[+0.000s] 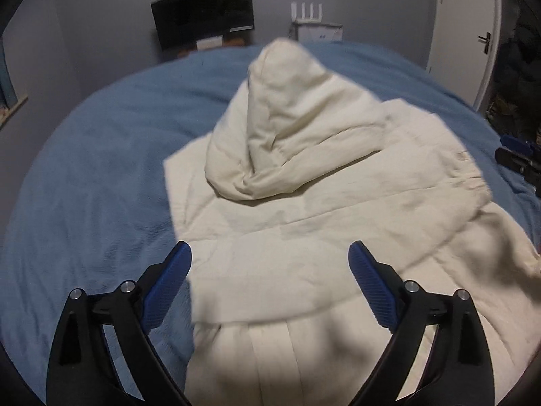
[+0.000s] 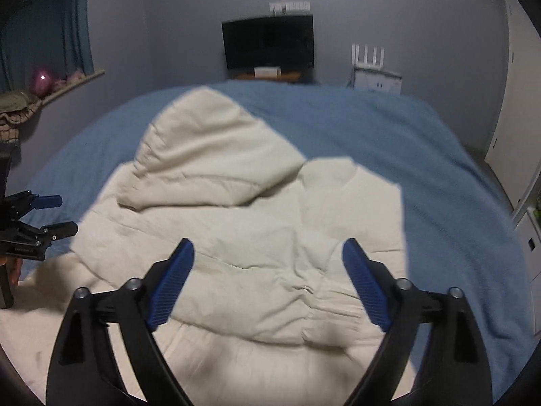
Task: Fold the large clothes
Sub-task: 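Fold the hood down onto the jacket body with the left gripper and release, then move both grippers to the tan hem band of the jacket, then grasp the tan hem with the right gripper while the left gripper grasps it too, then lift the hem with both grippers and fold it over toward the hood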
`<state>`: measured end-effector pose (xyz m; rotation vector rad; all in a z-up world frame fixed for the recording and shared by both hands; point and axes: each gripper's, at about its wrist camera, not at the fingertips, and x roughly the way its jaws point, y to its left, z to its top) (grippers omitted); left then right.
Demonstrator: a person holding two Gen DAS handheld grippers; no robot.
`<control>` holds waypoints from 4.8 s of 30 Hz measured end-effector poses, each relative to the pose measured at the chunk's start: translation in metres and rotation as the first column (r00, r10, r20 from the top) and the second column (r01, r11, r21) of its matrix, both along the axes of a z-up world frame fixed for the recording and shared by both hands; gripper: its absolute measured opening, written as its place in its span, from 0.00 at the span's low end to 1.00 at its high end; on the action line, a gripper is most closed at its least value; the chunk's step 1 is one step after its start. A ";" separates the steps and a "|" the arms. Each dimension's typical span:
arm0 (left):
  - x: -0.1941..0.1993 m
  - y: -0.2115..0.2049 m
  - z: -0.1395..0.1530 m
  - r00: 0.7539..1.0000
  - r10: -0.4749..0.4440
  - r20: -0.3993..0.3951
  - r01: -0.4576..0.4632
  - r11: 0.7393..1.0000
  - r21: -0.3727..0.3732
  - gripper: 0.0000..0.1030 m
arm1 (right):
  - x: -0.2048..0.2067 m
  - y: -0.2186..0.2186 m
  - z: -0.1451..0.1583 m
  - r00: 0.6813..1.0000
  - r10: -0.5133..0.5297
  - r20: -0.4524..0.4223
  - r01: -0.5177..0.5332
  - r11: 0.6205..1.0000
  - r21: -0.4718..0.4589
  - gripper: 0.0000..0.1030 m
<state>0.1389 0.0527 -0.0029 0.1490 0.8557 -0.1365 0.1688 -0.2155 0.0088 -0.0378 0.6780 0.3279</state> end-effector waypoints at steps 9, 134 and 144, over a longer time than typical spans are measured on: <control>-0.085 0.001 0.047 0.998 0.054 0.029 -0.052 0.997 -0.064 0.94 | -0.097 -0.038 0.063 0.997 -0.015 0.081 0.017 1.000 -0.017 0.93; 0.096 0.086 0.011 0.986 0.102 -0.130 -0.150 0.884 -0.442 0.94 | 0.152 -0.093 -0.032 0.920 -0.246 -0.304 0.296 0.946 0.131 0.72; -0.007 -0.002 -0.021 0.994 -0.072 -0.078 0.058 0.985 -0.163 0.94 | 0.028 -0.055 -0.051 0.950 -0.086 -0.302 0.098 0.995 0.026 0.72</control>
